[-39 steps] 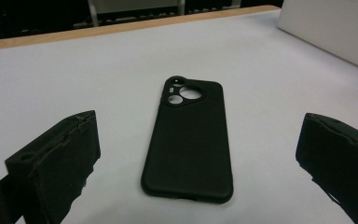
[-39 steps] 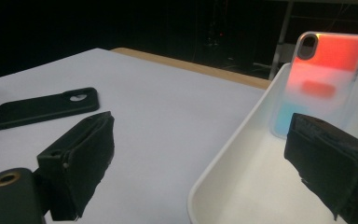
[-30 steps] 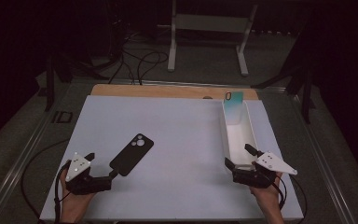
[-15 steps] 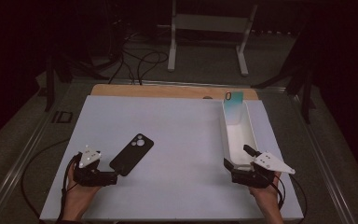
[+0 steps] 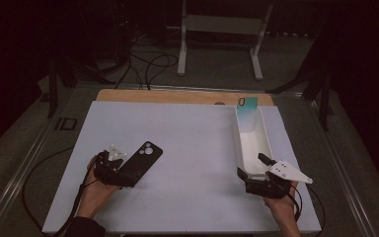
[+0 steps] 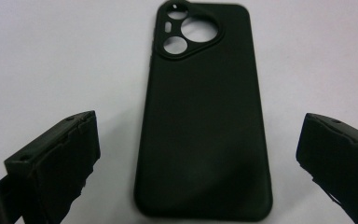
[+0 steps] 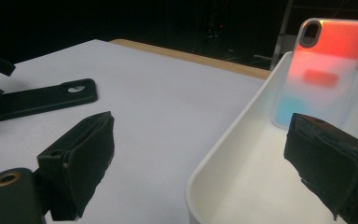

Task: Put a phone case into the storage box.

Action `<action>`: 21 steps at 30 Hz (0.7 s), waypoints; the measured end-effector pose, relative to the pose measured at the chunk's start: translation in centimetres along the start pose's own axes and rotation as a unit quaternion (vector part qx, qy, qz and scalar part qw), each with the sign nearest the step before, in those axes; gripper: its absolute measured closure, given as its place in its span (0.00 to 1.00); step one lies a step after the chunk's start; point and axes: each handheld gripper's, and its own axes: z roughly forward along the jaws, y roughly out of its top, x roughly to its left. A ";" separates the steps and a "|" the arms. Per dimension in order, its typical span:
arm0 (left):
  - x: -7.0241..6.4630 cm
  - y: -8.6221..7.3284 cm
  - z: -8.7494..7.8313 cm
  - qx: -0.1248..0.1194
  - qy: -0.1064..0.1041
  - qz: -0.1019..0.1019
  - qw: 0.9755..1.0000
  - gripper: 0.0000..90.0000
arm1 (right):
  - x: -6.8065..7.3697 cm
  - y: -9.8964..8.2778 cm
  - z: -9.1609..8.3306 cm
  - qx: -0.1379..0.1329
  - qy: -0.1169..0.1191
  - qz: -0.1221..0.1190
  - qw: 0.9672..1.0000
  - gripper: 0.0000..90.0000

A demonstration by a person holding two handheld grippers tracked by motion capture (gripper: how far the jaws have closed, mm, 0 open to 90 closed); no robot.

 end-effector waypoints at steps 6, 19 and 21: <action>0.2 0.5 1.6 0.034 -0.001 0.005 0.999 0.00 | -0.1 -0.1 0.1 0.003 0.001 0.003 1.000 0.09; 0.2 1.2 2.7 0.058 -0.013 0.012 0.998 0.03 | -0.2 -0.1 0.0 0.002 0.000 0.005 1.000 0.09; 0.2 1.2 2.9 0.062 -0.013 0.013 0.998 0.04 | -0.1 -0.1 0.0 0.002 0.001 0.004 1.000 0.09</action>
